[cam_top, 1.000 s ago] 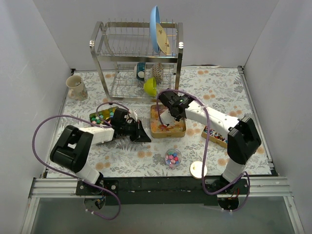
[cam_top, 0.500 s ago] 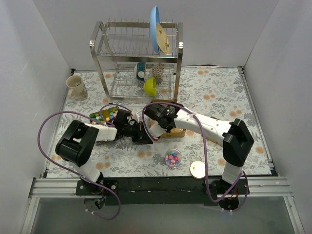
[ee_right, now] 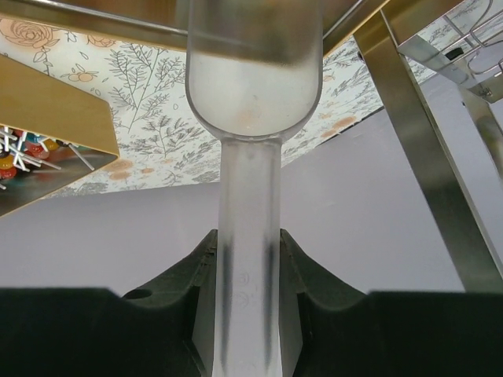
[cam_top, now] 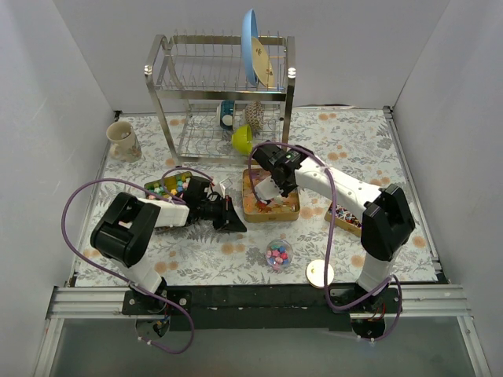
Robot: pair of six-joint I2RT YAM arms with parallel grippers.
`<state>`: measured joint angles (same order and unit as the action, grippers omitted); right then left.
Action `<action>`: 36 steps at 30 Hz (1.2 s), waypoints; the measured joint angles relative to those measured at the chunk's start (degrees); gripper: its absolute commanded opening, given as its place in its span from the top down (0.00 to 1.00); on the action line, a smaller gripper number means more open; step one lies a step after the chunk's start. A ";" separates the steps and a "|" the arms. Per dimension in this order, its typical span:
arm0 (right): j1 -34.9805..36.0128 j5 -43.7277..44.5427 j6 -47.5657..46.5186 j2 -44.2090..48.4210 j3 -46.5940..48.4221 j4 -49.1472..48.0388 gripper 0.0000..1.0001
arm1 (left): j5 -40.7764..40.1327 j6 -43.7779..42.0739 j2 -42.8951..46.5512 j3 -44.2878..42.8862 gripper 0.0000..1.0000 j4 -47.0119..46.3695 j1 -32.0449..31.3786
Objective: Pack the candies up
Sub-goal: Scoop the fake candies from the storage box.
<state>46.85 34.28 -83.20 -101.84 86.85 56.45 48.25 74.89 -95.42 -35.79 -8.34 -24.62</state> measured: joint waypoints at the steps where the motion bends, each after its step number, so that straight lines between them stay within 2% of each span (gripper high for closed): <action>1: -0.44 -0.28 -0.24 -0.22 0.35 0.13 0.99 | 0.07 0.02 -0.09 0.00 1.00 -0.11 0.00; 19: 0.39 -8.02 -0.90 -1.55 4.87 6.14 0.99 | 1.53 0.28 -7.48 -4.02 1.00 -2.97 0.00; 36: -2.62 -9.38 -1.53 -3.02 4.07 2.12 0.99 | 2.84 -0.20 -11.04 -6.29 1.00 -3.52 0.00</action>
<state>44.23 24.91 -84.73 -104.86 90.91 58.57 51.09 74.70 -106.45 -42.09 -11.86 -24.62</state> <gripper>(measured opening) 0.361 0.009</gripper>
